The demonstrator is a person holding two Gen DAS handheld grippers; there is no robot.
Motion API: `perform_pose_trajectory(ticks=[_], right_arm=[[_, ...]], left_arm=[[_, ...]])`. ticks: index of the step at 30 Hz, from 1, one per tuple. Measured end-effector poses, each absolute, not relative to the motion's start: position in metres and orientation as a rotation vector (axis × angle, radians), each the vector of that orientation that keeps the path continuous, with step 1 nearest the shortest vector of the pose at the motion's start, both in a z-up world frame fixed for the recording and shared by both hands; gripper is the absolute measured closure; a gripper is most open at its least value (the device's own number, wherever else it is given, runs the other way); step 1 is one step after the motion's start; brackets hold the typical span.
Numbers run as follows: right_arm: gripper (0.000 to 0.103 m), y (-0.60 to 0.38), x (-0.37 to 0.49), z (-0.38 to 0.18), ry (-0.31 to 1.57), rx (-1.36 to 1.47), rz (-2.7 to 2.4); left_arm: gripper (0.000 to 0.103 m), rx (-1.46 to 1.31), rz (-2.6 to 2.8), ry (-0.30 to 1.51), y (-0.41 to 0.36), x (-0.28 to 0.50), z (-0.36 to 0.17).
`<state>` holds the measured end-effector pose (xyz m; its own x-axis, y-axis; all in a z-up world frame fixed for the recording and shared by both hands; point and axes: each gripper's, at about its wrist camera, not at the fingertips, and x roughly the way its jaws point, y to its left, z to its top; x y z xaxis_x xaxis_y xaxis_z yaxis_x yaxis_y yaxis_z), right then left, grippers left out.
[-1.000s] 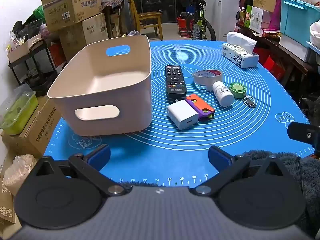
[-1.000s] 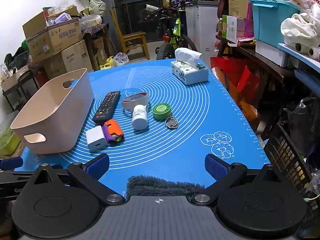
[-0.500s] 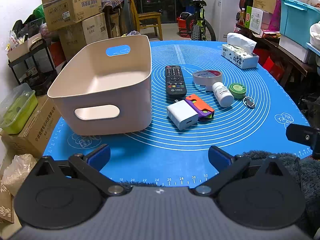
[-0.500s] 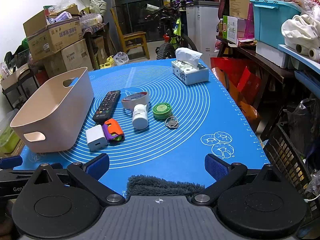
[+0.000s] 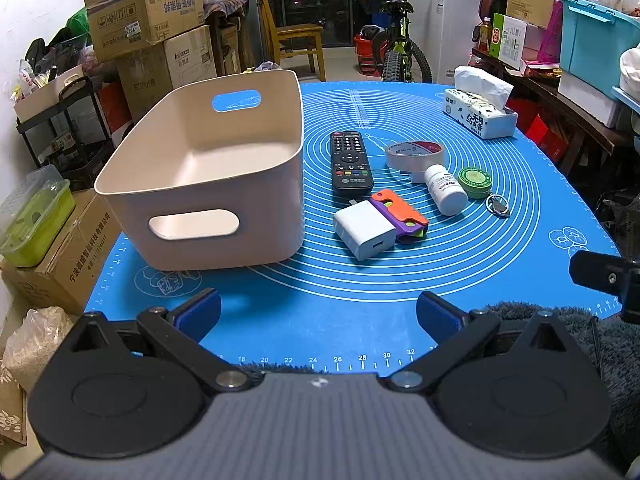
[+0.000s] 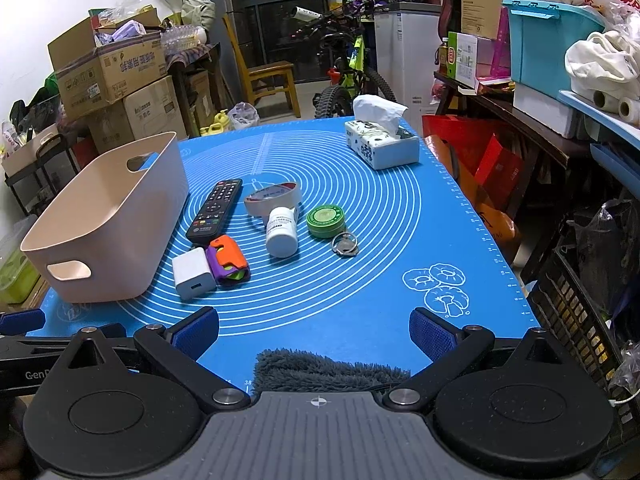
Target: Organize rigid objects
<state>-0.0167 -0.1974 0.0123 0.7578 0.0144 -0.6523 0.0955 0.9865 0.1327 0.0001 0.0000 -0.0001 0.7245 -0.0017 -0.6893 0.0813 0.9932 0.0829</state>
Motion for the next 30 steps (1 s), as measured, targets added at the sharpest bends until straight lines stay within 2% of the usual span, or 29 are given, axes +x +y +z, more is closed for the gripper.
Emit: perform_pose_trajectory(ticks=[30], right_arm=[[0.002, -0.1973, -0.0162, 0.0128, 0.713, 0.159, -0.046]], left_arm=[[0.000, 0.099, -0.048, 0.768, -0.0030, 0.0020, -0.0038]])
